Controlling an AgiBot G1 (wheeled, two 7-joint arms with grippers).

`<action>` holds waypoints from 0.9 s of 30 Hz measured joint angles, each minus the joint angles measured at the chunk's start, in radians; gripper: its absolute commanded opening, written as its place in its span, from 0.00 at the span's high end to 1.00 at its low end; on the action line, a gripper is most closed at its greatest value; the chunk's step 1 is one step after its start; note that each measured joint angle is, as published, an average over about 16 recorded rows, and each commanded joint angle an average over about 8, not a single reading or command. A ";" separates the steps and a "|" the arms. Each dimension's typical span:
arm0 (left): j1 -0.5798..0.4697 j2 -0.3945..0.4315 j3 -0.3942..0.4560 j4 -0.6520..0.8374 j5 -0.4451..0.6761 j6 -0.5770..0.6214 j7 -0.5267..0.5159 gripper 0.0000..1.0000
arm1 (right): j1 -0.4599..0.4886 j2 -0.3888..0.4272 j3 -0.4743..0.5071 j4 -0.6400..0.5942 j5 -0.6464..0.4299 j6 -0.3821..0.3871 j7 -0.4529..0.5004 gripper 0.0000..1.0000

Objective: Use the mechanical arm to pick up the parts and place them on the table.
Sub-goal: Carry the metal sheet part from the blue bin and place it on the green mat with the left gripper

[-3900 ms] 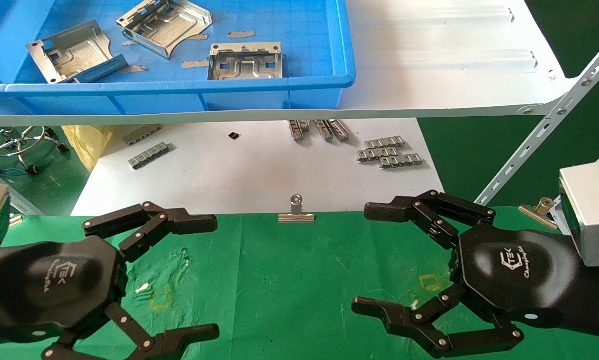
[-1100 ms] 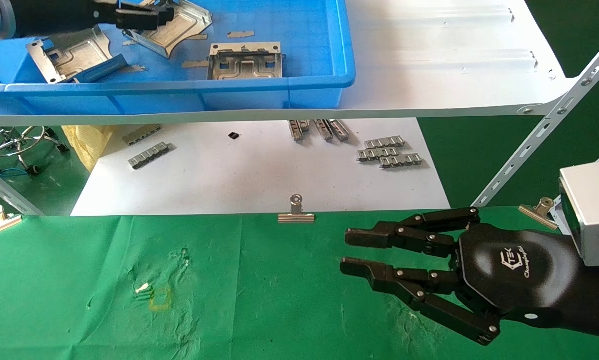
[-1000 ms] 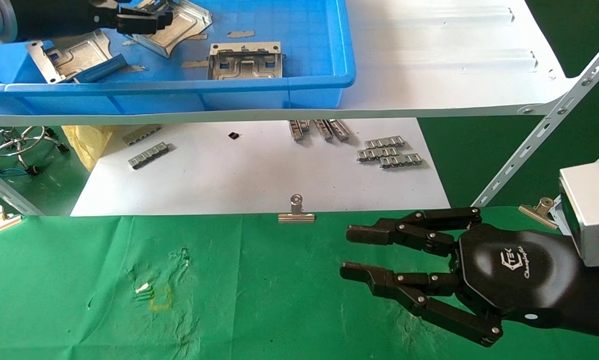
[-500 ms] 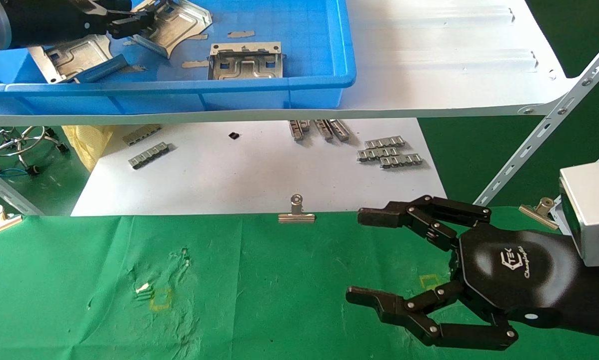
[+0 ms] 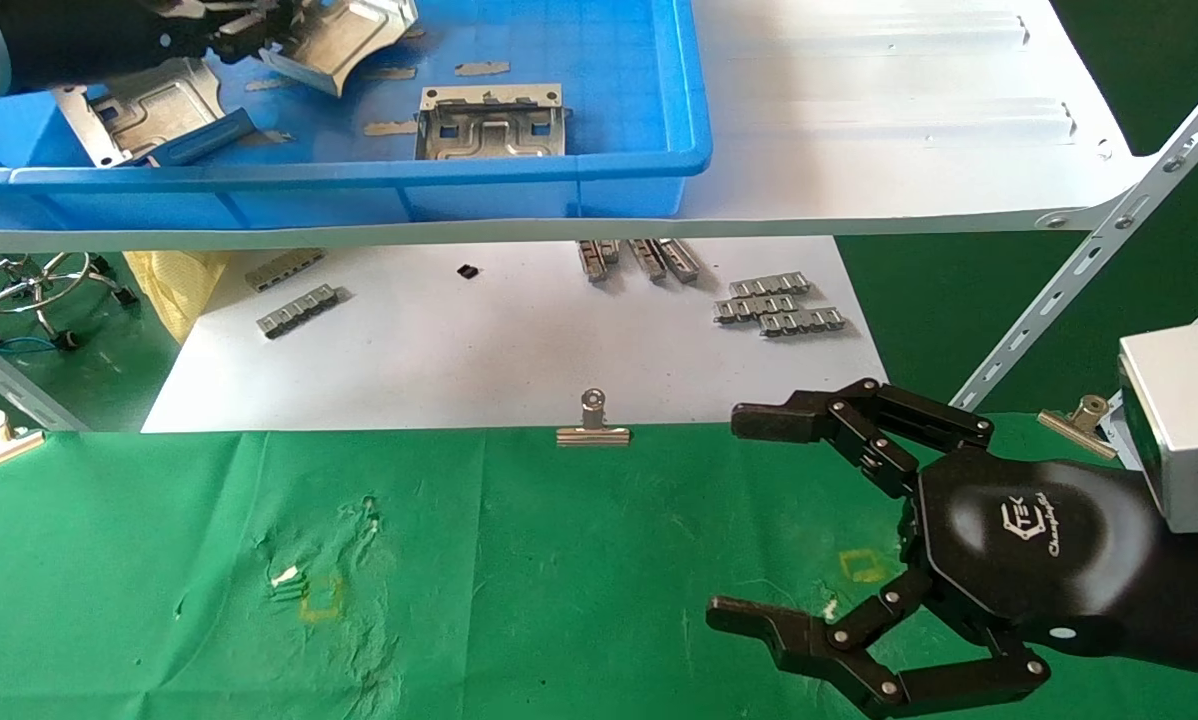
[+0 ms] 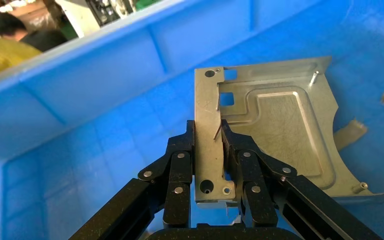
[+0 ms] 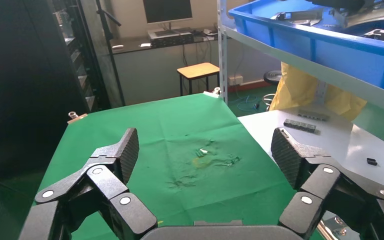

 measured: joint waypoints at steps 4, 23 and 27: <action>-0.007 -0.011 -0.014 -0.010 -0.021 0.044 0.018 1.00 | 0.000 0.000 0.000 0.000 0.000 0.000 0.000 0.00; -0.019 -0.106 -0.072 -0.059 -0.122 0.532 0.108 1.00 | 0.000 0.000 0.000 0.000 0.000 0.000 0.000 0.00; 0.013 -0.138 -0.074 -0.112 -0.154 0.633 0.128 1.00 | 0.000 0.000 0.000 0.000 0.000 0.000 0.000 0.00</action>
